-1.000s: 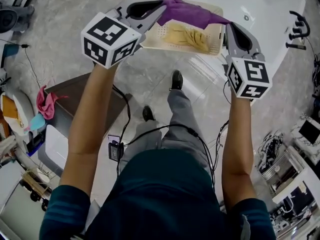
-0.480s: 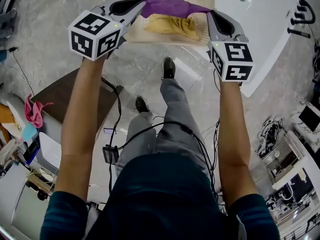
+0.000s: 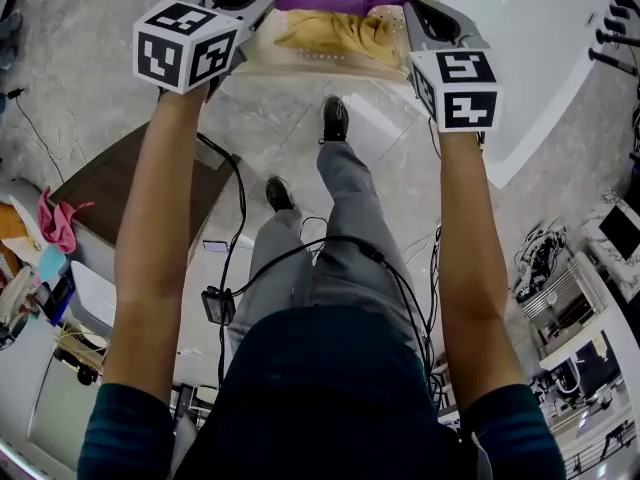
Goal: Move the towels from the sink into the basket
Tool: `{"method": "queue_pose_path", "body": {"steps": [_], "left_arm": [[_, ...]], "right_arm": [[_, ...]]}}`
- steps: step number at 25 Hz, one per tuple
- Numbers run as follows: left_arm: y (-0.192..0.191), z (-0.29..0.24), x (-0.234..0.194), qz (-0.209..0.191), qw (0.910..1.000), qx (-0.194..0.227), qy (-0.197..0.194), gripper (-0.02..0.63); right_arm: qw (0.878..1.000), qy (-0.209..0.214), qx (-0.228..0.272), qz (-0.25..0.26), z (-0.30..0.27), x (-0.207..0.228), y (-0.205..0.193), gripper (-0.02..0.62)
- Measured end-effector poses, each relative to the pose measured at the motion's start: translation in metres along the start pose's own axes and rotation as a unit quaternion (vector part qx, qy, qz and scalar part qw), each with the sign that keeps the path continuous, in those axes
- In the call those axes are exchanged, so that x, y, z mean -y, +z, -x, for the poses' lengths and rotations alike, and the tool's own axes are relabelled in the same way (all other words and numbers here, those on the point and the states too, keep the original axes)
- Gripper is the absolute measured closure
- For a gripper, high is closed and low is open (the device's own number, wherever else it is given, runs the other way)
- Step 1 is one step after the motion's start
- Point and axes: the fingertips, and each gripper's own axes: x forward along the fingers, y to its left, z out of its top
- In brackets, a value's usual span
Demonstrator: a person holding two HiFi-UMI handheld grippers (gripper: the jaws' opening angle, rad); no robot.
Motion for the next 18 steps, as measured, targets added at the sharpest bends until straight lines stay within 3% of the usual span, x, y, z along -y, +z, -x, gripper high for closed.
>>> {"method": "queue_pose_path", "body": {"steps": [10, 18], "left_arm": [[-0.019, -0.011, 0.005, 0.023, 0.9988, -0.042, -0.010, 0.566], [-0.001, 0.008, 0.008, 0.017, 0.9993, -0.033, -0.006, 0.540]], "right_arm": [[0.998, 0.021, -0.051, 0.018, -0.010, -0.008, -0.010, 0.574], [0.998, 0.023, -0.058, 0.024, 0.003, -0.010, 0.003, 0.520]]}}
